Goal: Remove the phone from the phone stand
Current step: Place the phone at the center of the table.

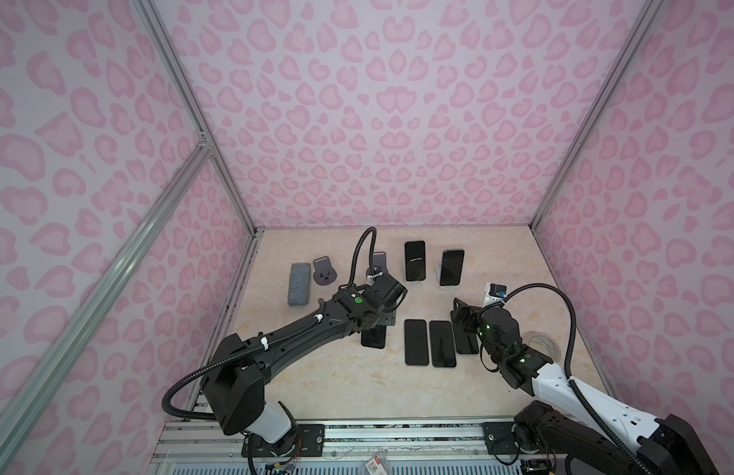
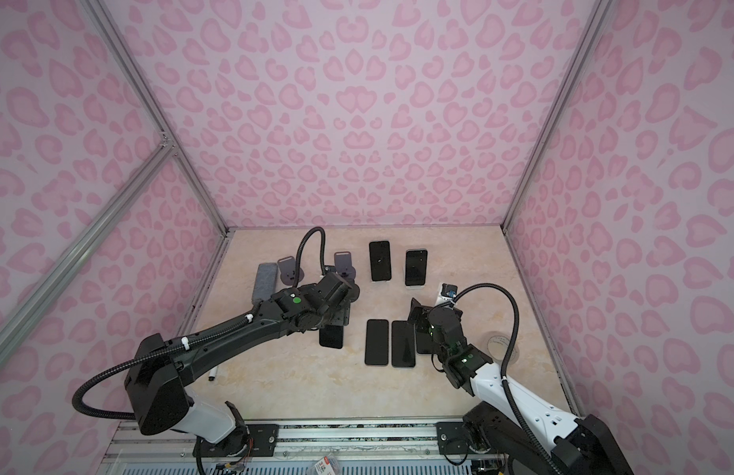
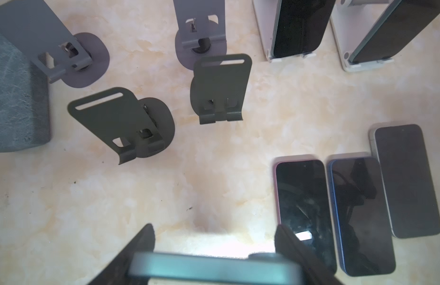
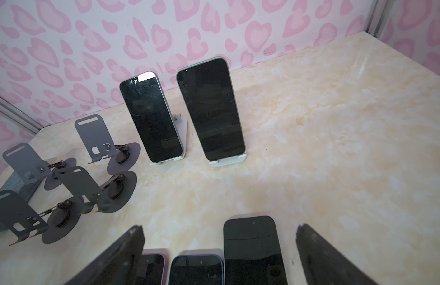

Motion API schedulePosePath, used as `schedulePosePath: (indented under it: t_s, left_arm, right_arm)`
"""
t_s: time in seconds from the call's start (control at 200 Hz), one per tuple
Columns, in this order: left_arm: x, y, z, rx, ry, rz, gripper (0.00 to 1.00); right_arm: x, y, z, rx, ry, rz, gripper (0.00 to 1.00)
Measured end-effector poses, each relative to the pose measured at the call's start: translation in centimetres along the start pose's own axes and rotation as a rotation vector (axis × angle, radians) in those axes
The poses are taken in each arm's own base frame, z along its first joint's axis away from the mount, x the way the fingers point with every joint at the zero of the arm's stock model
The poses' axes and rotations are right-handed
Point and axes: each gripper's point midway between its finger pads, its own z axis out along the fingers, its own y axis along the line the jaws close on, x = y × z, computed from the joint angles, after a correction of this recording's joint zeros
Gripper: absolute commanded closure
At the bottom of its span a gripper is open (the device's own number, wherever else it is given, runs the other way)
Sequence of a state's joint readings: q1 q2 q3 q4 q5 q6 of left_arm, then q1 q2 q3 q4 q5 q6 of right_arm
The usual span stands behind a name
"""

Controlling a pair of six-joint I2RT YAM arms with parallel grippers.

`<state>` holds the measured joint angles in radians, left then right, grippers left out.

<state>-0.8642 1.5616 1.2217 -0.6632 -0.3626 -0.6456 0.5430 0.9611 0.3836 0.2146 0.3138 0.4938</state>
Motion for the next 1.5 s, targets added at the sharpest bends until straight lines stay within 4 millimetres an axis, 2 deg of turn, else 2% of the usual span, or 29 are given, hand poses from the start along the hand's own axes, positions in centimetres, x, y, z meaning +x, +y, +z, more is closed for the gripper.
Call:
schedulePosePath:
  t_s: [0.37,0.795,1.5]
  left_arm:
    - [3.3,-2.0,3.7,0.020,0.148,0.008,0.42]
    - [4.0,-3.7,7.1,0.009,0.204,-0.006,0.42]
    - [5.3,-2.9,10.6,-0.038,0.256,-0.079,0.42]
  right_arm:
    - [0.0,0.1,0.0,-0.003,0.001,-0.009,0.02]
    - [0.0,0.1,-0.1,-0.004,-0.001,-0.008,0.02]
    - [0.0,0.1,-0.1,-0.004,0.001,-0.009,0.02]
